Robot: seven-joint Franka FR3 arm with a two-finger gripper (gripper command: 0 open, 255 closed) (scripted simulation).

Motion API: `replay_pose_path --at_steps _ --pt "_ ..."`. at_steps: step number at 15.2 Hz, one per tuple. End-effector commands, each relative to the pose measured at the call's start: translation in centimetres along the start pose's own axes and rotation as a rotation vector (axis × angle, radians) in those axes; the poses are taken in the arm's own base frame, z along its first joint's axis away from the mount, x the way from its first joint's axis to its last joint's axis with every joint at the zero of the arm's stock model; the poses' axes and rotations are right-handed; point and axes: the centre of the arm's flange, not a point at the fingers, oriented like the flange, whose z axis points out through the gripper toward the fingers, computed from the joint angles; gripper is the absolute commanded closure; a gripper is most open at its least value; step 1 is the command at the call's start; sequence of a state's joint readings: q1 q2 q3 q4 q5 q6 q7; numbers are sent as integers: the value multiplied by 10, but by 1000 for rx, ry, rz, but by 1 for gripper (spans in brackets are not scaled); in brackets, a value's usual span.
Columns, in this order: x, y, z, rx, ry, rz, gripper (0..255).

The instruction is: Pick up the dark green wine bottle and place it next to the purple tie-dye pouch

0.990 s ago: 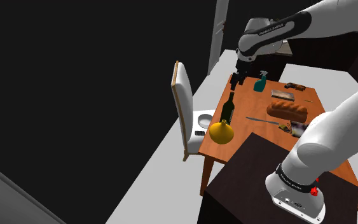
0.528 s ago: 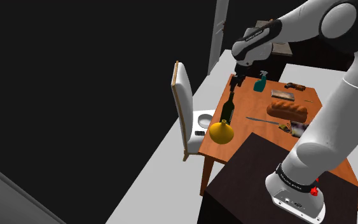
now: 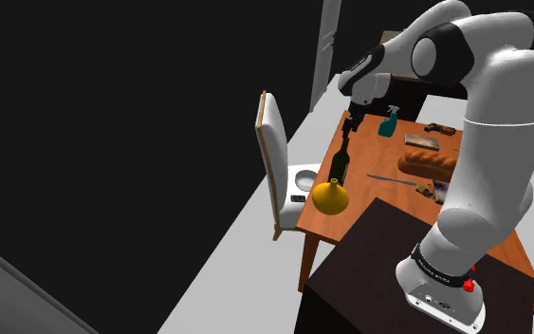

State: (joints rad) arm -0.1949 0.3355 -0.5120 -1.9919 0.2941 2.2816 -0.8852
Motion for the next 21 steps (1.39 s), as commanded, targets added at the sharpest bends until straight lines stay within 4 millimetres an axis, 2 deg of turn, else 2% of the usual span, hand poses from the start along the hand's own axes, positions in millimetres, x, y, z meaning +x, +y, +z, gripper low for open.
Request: replay_pose_path --at_steps 1,5,6,13,21 --pt "8 23 17 2 2 -5 0" --pt "26 63 46 3 3 -14 0" --pt "27 65 48 3 3 -14 0" --pt "27 65 88 3 3 -14 0" --pt "27 65 88 4 3 -14 0"
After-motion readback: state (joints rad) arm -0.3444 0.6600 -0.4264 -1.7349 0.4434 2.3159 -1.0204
